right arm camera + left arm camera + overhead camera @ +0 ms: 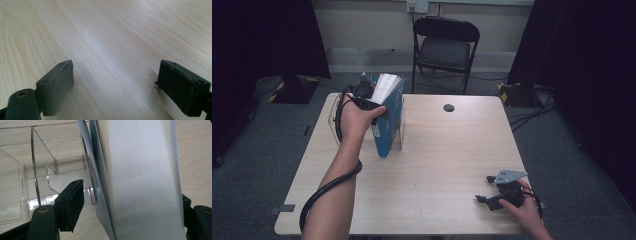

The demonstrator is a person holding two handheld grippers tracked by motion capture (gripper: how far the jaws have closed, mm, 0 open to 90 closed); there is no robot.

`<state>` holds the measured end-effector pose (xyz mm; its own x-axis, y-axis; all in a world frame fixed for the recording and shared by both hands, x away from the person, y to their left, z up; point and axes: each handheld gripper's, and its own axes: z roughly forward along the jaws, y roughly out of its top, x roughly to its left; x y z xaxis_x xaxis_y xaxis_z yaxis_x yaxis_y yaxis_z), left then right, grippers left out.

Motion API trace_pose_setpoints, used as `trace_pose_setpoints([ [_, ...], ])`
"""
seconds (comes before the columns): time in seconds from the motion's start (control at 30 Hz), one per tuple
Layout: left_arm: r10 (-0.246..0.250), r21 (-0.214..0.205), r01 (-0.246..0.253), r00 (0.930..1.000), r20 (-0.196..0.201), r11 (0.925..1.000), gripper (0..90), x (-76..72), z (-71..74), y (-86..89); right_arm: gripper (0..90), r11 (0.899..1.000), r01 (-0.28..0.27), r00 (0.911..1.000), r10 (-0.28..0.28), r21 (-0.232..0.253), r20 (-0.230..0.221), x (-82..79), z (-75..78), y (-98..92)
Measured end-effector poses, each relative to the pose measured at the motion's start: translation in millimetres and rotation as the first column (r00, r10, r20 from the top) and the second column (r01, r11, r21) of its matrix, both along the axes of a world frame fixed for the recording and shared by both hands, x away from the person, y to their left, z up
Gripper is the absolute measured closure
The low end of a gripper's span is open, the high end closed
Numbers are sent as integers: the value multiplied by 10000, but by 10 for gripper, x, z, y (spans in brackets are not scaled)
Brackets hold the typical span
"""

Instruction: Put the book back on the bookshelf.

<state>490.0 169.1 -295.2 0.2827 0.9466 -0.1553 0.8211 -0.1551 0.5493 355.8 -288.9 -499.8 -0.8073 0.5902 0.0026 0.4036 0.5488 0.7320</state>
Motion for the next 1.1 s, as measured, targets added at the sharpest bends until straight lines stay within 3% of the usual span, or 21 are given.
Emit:
trace_pose_setpoints([
  [0.5, -468, -266, 473, 9987, 189, 9985, 255, -160, 4, 46, 129, 10000, -16, 10000, 16, -13, 2, 1, 0, -1],
  [0.8, -645, -229, 646, 9979, 38, 9977, 263, -225, -30, 94, 129, 10000, -20, 10000, 20, -15, 2, 1, 0, -1],
  [1.1, -744, -517, 749, 9972, 104, 9959, 263, -314, -74, 155, 129, 10000, 4, 10000, -4, -12, 21, 0, -1, 0],
])
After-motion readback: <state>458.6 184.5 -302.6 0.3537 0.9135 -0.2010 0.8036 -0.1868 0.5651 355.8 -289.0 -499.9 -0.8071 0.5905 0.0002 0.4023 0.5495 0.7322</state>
